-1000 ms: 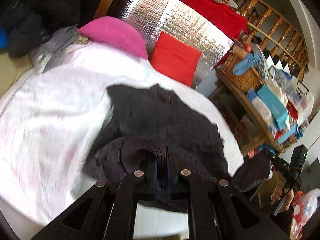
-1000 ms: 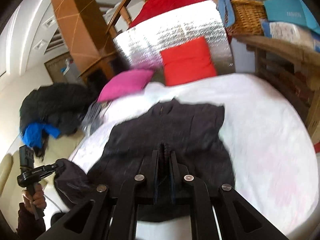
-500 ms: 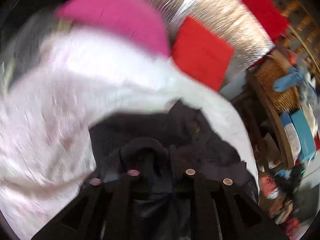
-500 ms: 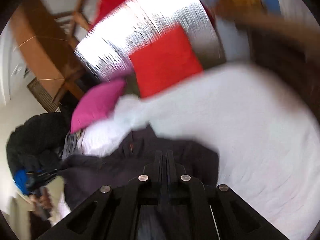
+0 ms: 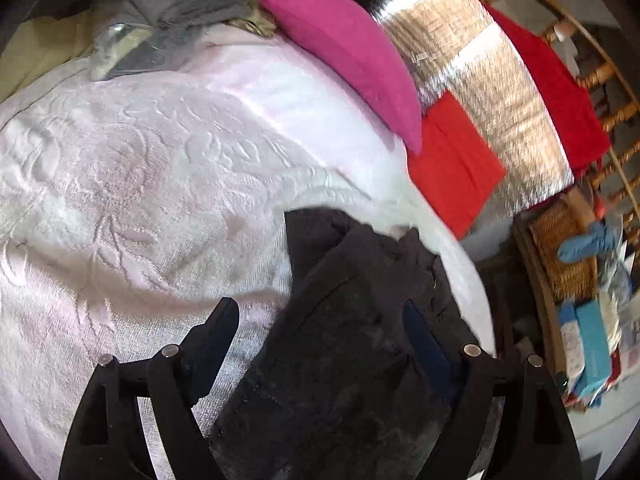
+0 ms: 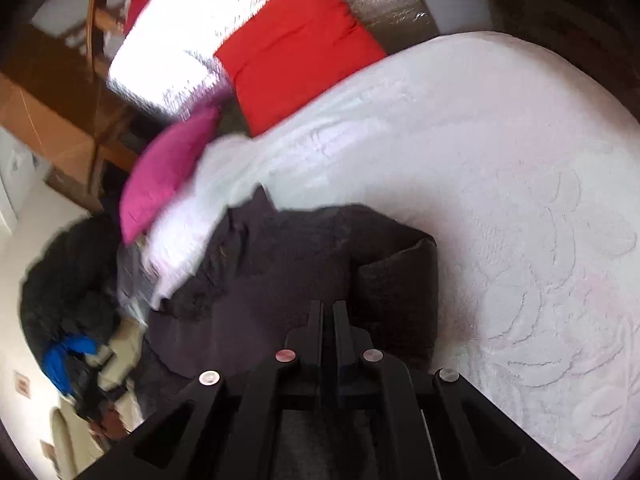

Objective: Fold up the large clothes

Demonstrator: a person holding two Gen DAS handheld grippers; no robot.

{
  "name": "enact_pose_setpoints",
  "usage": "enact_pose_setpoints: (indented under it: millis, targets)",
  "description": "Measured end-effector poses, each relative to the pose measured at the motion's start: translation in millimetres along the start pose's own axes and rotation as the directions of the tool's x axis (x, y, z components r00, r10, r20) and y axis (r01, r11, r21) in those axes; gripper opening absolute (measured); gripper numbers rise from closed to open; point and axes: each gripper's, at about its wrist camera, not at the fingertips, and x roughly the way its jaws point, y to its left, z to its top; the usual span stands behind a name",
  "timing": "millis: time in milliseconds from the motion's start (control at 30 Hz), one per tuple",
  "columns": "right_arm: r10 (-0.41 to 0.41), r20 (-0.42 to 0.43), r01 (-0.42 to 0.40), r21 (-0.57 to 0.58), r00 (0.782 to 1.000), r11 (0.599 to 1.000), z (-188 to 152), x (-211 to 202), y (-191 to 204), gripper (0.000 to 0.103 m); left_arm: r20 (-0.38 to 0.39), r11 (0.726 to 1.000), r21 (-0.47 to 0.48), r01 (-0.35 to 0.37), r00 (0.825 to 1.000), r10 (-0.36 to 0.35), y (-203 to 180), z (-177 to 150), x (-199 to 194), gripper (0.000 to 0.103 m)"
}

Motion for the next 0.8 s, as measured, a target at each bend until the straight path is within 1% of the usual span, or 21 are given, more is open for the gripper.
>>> enact_pose_setpoints:
  millis: [33,67,100,133,167,200,267,333,367,400,433,467,500,533,567,600,633,667,733,767,800]
  targets:
    - [0.025,0.009,-0.025,0.011,1.0,1.0,-3,-3,-2,0.02,-0.026,1.0,0.011,0.005,1.0,-0.005,0,0,5,0.085]
    - [0.045,0.003,-0.045,0.023,0.999,0.999,-7,-3,-3,0.031,-0.046,1.0,0.014,0.007,0.999,-0.007,0,0,9,0.085]
    - [0.052,-0.004,-0.052,0.036,0.999,0.998,-8,-2,-4,0.064,-0.063,1.0,0.014,0.003,0.998,-0.002,0,2,14,0.085]
    - [0.065,-0.009,-0.064,0.065,0.998,0.996,-12,0,-8,0.091,-0.083,1.0,0.016,0.0,0.997,0.001,0,1,19,0.086]
    - [0.091,0.006,-0.092,0.095,0.996,0.991,-15,0,-12,0.092,-0.108,1.0,0.021,-0.002,0.994,0.004,0,1,26,0.086]
    - [0.116,0.027,-0.119,0.123,0.993,0.985,-19,0,-16,0.092,-0.133,1.0,0.028,-0.006,0.991,0.01,0,0,31,0.086]
    - [0.136,0.023,-0.138,0.137,0.99,0.981,-21,3,-19,0.091,-0.164,0.999,0.038,-0.006,0.986,0.012,-4,0,37,0.086]
    - [0.118,-0.01,-0.116,0.123,0.993,0.986,-23,11,-15,0.09,-0.179,0.998,0.065,0.019,0.984,-0.007,-10,-1,39,0.084]
    - [0.091,-0.054,-0.086,0.095,0.994,0.992,-23,19,-10,0.089,-0.181,0.994,0.101,0.028,0.983,-0.009,-19,-2,38,0.084]
    - [0.062,-0.084,-0.056,0.077,0.995,0.995,-23,23,-7,0.079,-0.171,0.991,0.136,0.017,0.985,0.007,-26,-2,36,0.082]
    - [-0.007,-0.112,0.012,0.044,0.994,0.999,-23,30,-1,0.068,-0.155,0.984,0.18,-0.001,0.988,0.029,-33,-3,33,0.077]
    - [-0.069,-0.119,0.071,0.009,0.99,0.997,-23,34,5,0.062,-0.138,0.975,0.223,-0.026,0.989,0.058,-41,-4,30,0.063]
    - [-0.12,-0.124,0.117,-0.033,0.985,0.993,-23,36,13,0.043,-0.126,0.968,0.248,-0.046,0.989,0.079,-45,-5,29,0.049]
    - [-0.15,-0.117,0.142,-0.074,0.982,0.987,-23,35,21,0.033,-0.099,0.954,0.289,-0.078,0.989,0.111,-53,-6,24,0.043]
    - [-0.181,-0.1,0.169,-0.116,0.978,0.979,-22,31,30,0.028,-0.078,0.945,0.311,-0.098,0.989,0.128,-57,-6,23,0.036]
    - [-0.2,-0.078,0.187,-0.156,0.977,0.97,-21,26,41,0.023,-0.055,0.936,0.331,-0.119,0.988,0.145,-61,-5,21,0.034]
    - [-0.218,-0.053,0.204,-0.191,0.975,0.96,-20,19,53,0.023,-0.028,0.928,0.348,-0.131,0.988,0.15,-66,-5,19,0.033]
    - [-0.226,-0.023,0.216,-0.218,0.974,0.952,-18,12,64,0.022,-0.01,0.927,0.353,-0.129,0.99,0.141,-68,-3,19,0.033]
    - [-0.207,0.03,0.207,-0.27,0.978,0.94,-13,2,81,0.022,0.017,0.921,0.363,-0.142,0.989,0.145,-70,-1,23,0.033]
    - [-0.19,0.066,0.201,-0.294,0.98,0.934,-11,-2,91,0.022,0.021,0.913,0.37,-0.171,0.984,0.175,-70,0,30,0.042]
    - [-0.183,0.081,0.199,-0.302,0.98,0.932,-9,-1,94,0.022,0.005,0.913,0.368,-0.175,0.982,0.187,-69,1,34,0.06]
